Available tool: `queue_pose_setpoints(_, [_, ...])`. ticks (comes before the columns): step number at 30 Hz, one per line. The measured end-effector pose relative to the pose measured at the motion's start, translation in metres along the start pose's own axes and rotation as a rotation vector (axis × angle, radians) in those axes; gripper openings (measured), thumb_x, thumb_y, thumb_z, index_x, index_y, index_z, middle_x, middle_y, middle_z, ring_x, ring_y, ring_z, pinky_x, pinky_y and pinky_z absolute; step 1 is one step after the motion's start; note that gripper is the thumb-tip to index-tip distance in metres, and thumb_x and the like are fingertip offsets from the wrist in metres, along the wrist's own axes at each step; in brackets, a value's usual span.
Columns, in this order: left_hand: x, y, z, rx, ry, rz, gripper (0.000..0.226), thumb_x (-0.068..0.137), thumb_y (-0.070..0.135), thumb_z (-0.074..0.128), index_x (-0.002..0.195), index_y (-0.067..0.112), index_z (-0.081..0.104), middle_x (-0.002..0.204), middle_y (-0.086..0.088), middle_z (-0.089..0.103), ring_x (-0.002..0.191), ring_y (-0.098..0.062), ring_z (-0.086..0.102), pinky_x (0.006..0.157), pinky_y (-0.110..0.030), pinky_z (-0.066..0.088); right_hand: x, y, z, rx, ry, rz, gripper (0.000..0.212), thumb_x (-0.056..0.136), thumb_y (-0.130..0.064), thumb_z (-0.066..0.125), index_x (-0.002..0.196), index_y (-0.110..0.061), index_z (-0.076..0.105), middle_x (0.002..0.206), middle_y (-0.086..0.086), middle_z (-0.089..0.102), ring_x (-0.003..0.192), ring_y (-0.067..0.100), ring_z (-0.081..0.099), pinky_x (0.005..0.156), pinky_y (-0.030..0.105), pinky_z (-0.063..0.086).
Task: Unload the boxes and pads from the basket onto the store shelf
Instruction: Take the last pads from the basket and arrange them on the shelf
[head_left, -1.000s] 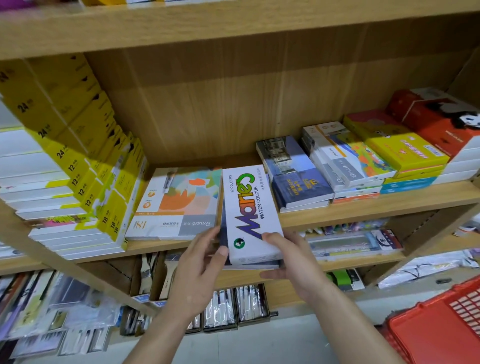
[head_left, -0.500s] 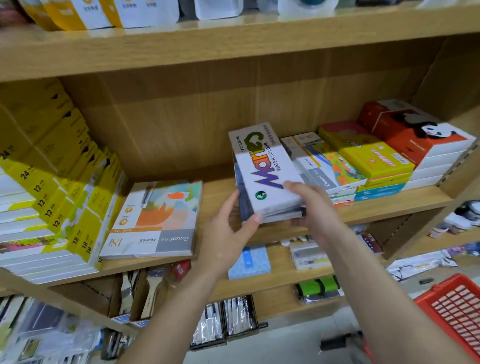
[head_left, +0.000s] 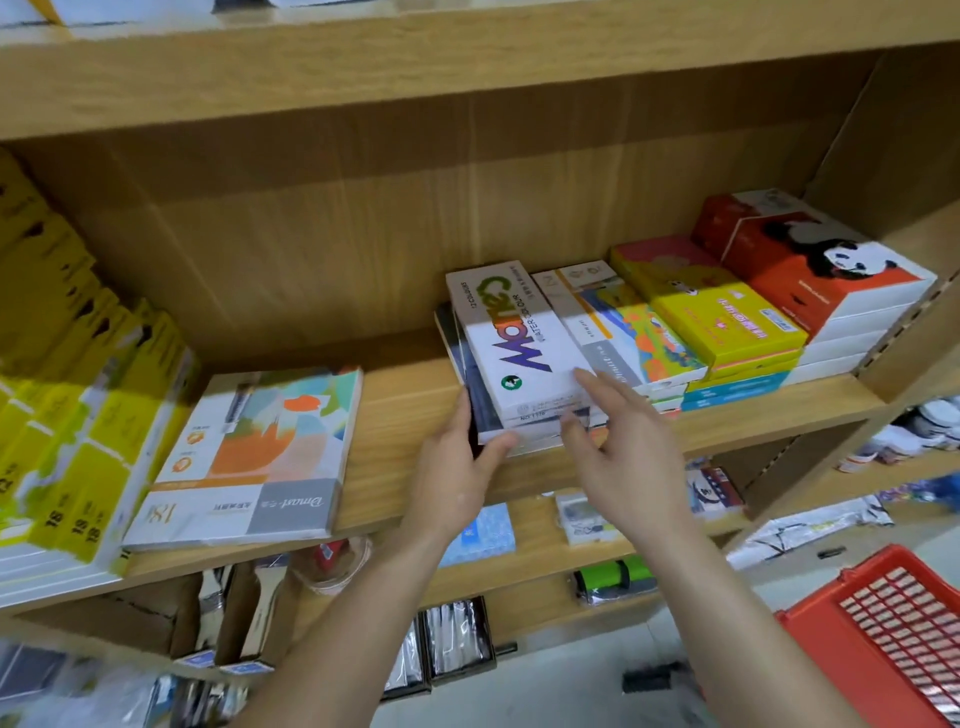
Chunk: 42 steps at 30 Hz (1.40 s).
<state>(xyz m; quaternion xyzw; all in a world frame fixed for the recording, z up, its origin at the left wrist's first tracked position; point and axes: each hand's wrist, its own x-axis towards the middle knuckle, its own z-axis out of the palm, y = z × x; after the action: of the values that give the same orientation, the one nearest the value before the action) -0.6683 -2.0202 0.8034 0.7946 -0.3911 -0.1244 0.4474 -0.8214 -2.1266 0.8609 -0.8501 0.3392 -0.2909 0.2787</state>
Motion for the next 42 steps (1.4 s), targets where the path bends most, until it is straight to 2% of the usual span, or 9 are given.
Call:
queue_pose_setpoints(3, [0.005, 0.002, 0.002, 0.026, 0.007, -0.024, 0.079, 0.086, 0.066, 0.056, 0.154, 0.039, 0.024, 0.122, 0.017, 0.07, 0.1, -0.007, 0.069, 0.088, -0.035, 0.058, 0.019, 0.005, 0.006, -0.041, -0.039, 0.003, 0.049, 0.099, -0.023, 0.064, 0.147, -0.016, 0.059, 0.153, 0.009, 0.058, 0.136, 0.031, 0.056, 0.111, 0.042, 0.045])
queue_pose_setpoints(7, [0.005, -0.002, -0.004, 0.069, -0.074, -0.05, 0.098, 0.074, 0.069, 0.068, 0.154, 0.046, 0.015, 0.12, 0.022, 0.069, 0.095, 0.006, 0.063, 0.08, -0.007, 0.047, 0.028, 0.01, 0.011, -0.047, -0.037, -0.042, 0.051, 0.094, -0.031, 0.073, 0.142, -0.017, 0.063, 0.142, 0.005, 0.066, 0.129, 0.031, 0.055, 0.106, 0.042, 0.045])
queue_pose_setpoints(13, [0.013, -0.01, -0.014, 0.049, -0.118, -0.094, 0.093, 0.085, 0.048, 0.072, 0.159, 0.029, 0.019, 0.14, 0.001, 0.062, 0.122, -0.017, 0.06, 0.105, -0.041, 0.049, 0.037, 0.023, 0.014, -0.176, -0.03, -0.103, 0.076, 0.08, -0.042, 0.086, 0.146, -0.02, 0.057, 0.136, 0.005, 0.069, 0.123, 0.034, 0.055, 0.089, 0.043, 0.052])
queue_pose_setpoints(16, [0.013, -0.009, -0.016, 0.001, -0.107, -0.127, 0.09, 0.086, 0.038, 0.074, 0.158, 0.032, 0.02, 0.148, -0.001, 0.055, 0.131, -0.02, 0.055, 0.109, -0.046, 0.045, 0.04, 0.029, 0.013, -0.275, 0.048, -0.179, 0.086, 0.066, -0.052, 0.092, 0.141, -0.021, 0.064, 0.121, 0.002, 0.077, 0.11, 0.033, 0.057, 0.072, 0.036, 0.05])
queue_pose_setpoints(21, [0.015, -0.006, -0.009, 0.047, -0.108, -0.099, 0.093, 0.085, 0.051, 0.071, 0.158, 0.037, 0.016, 0.15, 0.004, 0.052, 0.134, -0.02, 0.051, 0.111, -0.043, 0.043, 0.047, 0.048, 0.015, -0.354, 0.169, -0.263, 0.084, 0.057, -0.049, 0.095, 0.133, -0.022, 0.07, 0.098, 0.004, 0.081, 0.098, 0.036, 0.06, 0.078, 0.04, 0.038])
queue_pose_setpoints(30, [0.008, 0.009, -0.035, 0.151, -0.209, -0.097, 0.088, 0.088, 0.049, 0.069, 0.158, 0.036, 0.018, 0.158, 0.005, 0.042, 0.143, -0.018, 0.04, 0.115, -0.043, 0.038, 0.036, 0.022, 0.015, -0.333, 0.053, -0.129, 0.084, 0.071, -0.046, 0.091, 0.145, -0.023, 0.058, 0.137, 0.005, 0.069, 0.127, 0.037, 0.048, 0.098, 0.047, 0.031])
queue_pose_setpoints(34, [-0.04, -0.003, -0.11, 0.294, 0.037, -0.006, 0.062, 0.081, 0.069, 0.053, 0.138, 0.047, 0.049, 0.134, 0.019, 0.06, 0.112, 0.003, 0.055, 0.089, -0.027, 0.047, 0.01, -0.038, 0.035, -0.202, 0.217, -0.308, 0.071, 0.074, -0.054, 0.077, 0.136, -0.022, 0.061, 0.135, 0.003, 0.063, 0.122, 0.029, 0.048, 0.097, 0.049, 0.042])
queue_pose_setpoints(38, [-0.096, -0.044, -0.185, 0.484, 0.318, -0.067, 0.062, 0.081, 0.063, 0.049, 0.126, 0.024, 0.067, 0.131, 0.001, 0.066, 0.122, -0.019, 0.059, 0.099, -0.035, 0.044, -0.011, -0.094, 0.088, -0.052, -0.13, -0.402, 0.055, 0.089, -0.053, 0.065, 0.136, -0.023, 0.064, 0.132, -0.002, 0.064, 0.122, 0.023, 0.054, 0.099, 0.042, 0.046])
queue_pose_setpoints(42, [-0.122, -0.081, -0.194, 0.779, -0.029, -0.365, 0.082, 0.089, 0.074, 0.035, 0.155, 0.027, 0.035, 0.166, -0.01, 0.023, 0.152, -0.038, 0.019, 0.121, -0.046, 0.015, -0.02, -0.116, 0.148, -0.178, -0.567, -0.376, 0.074, 0.096, -0.065, 0.045, 0.161, -0.03, 0.034, 0.159, 0.001, 0.046, 0.143, 0.029, 0.039, 0.114, 0.046, 0.037])
